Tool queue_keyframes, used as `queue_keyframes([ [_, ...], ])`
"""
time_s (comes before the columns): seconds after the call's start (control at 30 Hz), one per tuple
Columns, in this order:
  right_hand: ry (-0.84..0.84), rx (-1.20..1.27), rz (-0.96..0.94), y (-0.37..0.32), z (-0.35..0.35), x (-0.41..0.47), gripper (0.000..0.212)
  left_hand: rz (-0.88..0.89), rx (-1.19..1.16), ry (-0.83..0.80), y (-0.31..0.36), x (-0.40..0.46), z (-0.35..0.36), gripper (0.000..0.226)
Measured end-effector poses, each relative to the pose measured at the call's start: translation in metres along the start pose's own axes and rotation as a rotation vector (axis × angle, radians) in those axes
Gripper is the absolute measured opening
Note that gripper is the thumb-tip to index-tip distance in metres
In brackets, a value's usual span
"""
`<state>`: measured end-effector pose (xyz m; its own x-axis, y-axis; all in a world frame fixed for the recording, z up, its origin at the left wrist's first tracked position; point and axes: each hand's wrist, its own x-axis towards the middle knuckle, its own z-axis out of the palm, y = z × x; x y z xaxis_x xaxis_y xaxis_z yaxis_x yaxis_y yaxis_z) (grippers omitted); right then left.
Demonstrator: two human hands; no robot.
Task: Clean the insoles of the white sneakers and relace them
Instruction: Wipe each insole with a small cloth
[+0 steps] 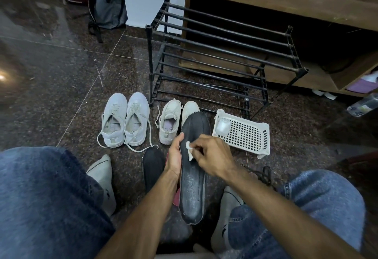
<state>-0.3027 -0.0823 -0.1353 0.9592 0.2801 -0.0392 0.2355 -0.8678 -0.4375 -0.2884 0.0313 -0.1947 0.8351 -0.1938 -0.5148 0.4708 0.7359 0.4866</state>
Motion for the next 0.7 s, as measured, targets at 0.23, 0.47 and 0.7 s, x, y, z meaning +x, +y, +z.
queue_keyframes([
  [0.23, 0.129, -0.055, 0.151, 0.013, -0.012, 0.026, 0.022, -0.055, 0.023, -0.049, -0.011, -0.002, 0.004, 0.053],
  [0.47, 0.009, -0.034, -0.074, -0.006, 0.002, -0.014, 0.023, 0.009, -0.027, 0.054, -0.008, 0.009, -0.008, 0.034],
  [0.7, 0.19, -0.002, 0.172, 0.012, -0.008, 0.028, 0.021, -0.077, 0.059, -0.014, -0.011, 0.0, 0.002, 0.048],
])
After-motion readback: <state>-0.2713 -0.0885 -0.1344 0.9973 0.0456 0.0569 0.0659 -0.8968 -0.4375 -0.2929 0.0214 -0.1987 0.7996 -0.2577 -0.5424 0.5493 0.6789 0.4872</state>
